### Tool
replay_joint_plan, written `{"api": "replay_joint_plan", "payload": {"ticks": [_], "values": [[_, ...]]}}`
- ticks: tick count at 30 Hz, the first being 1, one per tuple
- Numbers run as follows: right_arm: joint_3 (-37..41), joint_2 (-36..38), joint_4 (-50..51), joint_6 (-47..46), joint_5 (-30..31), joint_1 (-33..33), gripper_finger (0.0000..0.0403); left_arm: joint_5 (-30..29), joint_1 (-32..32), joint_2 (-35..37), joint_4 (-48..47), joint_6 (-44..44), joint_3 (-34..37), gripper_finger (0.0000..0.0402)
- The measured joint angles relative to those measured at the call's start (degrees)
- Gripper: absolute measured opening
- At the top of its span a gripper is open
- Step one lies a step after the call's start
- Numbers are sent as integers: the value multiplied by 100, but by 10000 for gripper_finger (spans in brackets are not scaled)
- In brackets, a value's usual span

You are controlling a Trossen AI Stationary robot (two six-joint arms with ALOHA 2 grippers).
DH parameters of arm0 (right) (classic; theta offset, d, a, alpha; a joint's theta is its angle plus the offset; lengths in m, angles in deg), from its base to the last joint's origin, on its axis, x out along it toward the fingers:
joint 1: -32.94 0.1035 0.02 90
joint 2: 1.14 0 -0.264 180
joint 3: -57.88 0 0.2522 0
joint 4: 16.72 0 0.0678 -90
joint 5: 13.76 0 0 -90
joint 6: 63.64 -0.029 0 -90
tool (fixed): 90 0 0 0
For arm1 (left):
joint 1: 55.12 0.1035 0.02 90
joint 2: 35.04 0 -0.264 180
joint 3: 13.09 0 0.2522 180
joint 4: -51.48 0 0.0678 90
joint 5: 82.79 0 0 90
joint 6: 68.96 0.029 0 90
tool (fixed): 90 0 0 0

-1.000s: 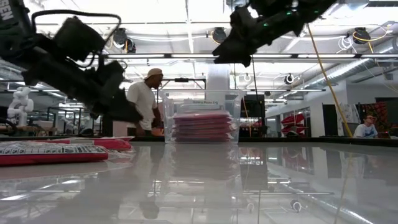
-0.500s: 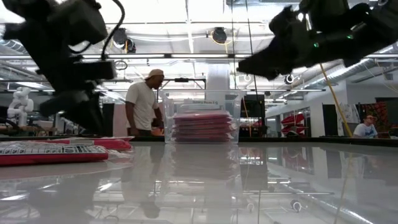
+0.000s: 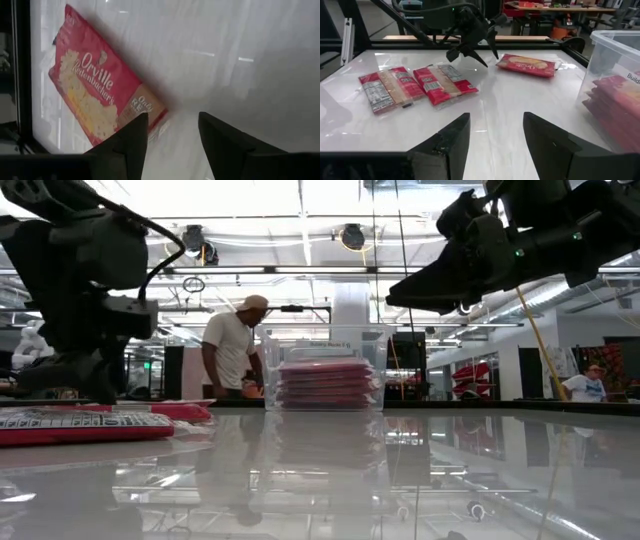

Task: Sort popcorn bags into baskets
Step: Put the popcorn bag into the transparent bin

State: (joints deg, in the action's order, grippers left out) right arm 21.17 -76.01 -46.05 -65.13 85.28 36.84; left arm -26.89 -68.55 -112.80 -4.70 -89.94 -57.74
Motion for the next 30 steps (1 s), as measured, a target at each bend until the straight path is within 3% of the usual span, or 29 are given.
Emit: {"api": "replay_joint_plan", "payload": {"ticks": [9,13,17,21,23,30], "values": [[12,-2,44,235,-2,-2,178,103,133,-266,37,-65,9,159],[12,-2,34,235,0,-3,178,-134,301,-535,79,-249,-11,143],[12,-2,-17,241,5,-4,178,-205,402,-660,75,-352,-18,97],[12,-2,-109,258,13,-4,178,-181,542,-667,58,-368,-7,21],[12,-2,-195,211,15,-4,178,-188,601,-667,94,-378,-7,9],[12,-4,-247,-464,20,-4,178,-297,618,-605,1533,-135,-69,4]]}}
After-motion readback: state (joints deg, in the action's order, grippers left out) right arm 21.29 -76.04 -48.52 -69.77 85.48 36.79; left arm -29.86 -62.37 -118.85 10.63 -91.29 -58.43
